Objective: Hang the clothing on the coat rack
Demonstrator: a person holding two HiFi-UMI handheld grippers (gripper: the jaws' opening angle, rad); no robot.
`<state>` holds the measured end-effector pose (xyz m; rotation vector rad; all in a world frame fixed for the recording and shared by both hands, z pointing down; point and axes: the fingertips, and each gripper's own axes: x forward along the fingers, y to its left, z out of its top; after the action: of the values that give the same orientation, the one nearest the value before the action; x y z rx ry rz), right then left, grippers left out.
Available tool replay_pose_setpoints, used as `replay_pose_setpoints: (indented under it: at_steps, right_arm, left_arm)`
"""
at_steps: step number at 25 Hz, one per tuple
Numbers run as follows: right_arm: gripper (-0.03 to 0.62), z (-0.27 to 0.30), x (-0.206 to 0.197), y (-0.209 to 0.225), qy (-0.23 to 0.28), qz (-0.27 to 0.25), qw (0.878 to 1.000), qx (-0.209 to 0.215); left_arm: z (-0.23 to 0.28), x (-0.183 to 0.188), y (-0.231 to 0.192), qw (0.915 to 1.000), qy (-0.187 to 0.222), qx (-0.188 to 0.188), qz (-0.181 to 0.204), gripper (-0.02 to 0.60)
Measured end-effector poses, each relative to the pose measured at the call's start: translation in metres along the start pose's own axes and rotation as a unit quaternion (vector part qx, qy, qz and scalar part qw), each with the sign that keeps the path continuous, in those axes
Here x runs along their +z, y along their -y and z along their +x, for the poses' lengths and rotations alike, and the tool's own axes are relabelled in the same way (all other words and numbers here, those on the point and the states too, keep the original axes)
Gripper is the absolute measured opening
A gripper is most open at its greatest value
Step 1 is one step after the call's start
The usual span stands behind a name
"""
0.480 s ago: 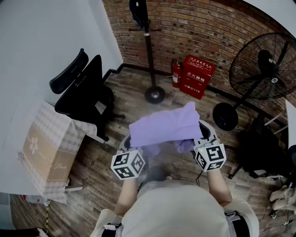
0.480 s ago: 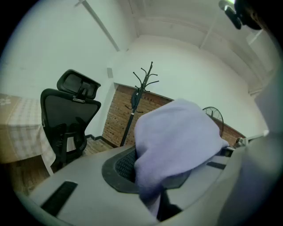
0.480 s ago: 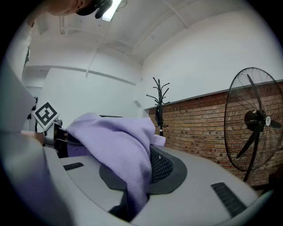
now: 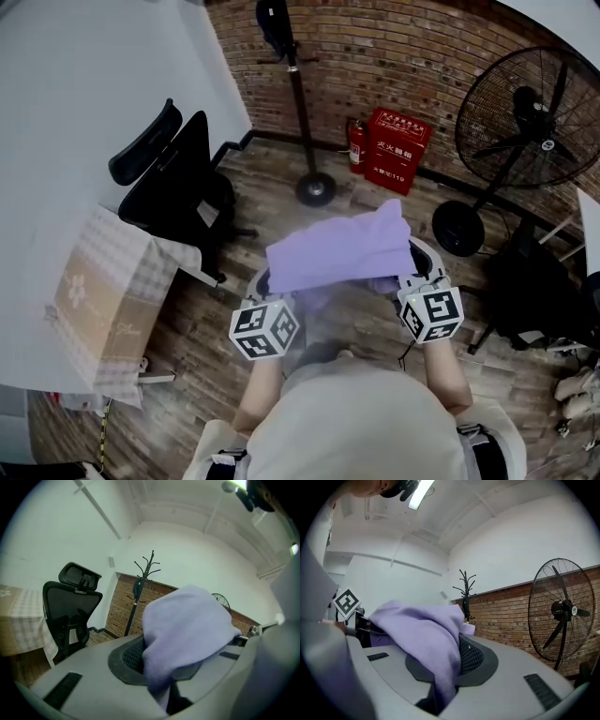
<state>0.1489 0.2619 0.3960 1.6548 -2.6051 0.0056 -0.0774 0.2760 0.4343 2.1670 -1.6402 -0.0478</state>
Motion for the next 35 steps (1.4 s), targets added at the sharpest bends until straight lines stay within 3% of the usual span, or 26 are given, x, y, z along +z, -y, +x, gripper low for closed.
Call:
replay_pose_setpoints:
  at_steps: [19,35]
  right_arm:
    - [0.044,0.012,0.007,-0.004,0.014,0.010,1.000,0.018]
    - [0.046,0.122,0.013,0.034,0.015,0.003,1.000,0.008]
  left_arm:
    - [0.001,0.010,-0.006,0.9998,0.016,0.009,0.000,0.058]
    - [0.113,0.052,-0.045,0.9997,0.024,-0.006,-0.002,0.058]
